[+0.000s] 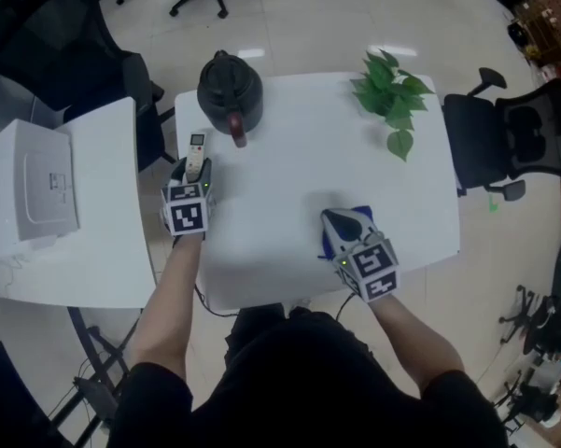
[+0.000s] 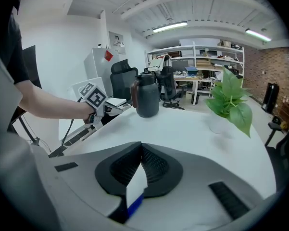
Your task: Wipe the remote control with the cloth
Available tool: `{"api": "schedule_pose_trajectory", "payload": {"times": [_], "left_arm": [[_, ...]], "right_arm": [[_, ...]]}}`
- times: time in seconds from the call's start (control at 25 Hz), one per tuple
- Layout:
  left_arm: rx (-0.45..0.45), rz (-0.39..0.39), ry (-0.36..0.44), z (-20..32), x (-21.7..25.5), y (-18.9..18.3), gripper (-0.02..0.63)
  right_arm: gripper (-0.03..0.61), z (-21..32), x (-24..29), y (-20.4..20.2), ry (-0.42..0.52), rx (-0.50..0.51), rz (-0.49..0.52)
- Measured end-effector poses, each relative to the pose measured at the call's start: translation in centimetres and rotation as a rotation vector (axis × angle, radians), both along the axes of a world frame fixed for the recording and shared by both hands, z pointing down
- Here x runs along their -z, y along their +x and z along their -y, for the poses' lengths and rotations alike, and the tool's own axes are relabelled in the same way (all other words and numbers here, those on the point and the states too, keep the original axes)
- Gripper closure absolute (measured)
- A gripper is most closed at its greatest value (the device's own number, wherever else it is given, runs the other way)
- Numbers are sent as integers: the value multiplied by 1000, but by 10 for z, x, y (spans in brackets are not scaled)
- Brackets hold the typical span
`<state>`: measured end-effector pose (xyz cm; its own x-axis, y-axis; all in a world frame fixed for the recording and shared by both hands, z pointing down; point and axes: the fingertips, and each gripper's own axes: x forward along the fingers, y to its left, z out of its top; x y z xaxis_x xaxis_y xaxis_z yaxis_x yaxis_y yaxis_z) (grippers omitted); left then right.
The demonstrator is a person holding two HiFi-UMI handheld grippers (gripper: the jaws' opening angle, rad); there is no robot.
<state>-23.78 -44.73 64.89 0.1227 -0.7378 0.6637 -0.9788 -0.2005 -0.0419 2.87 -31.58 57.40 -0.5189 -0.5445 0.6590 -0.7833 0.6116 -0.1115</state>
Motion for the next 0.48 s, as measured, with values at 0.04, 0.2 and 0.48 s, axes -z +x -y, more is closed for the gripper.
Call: {"api": "schedule_pose_trajectory", "payload": {"times": [0.04,0.2,0.48], "left_arm": [[-2,-5,4,-12,5,4,405],[-32,-27,19,-66,25,33,405],[-158,-54,69,-154,66,109,405]], "right_arm": [[572,-5,0,7,2,-2,-7],[571,-27,-5,36,5,-7,-32],[428,-69,-45,74,-33,92,-138]]}}
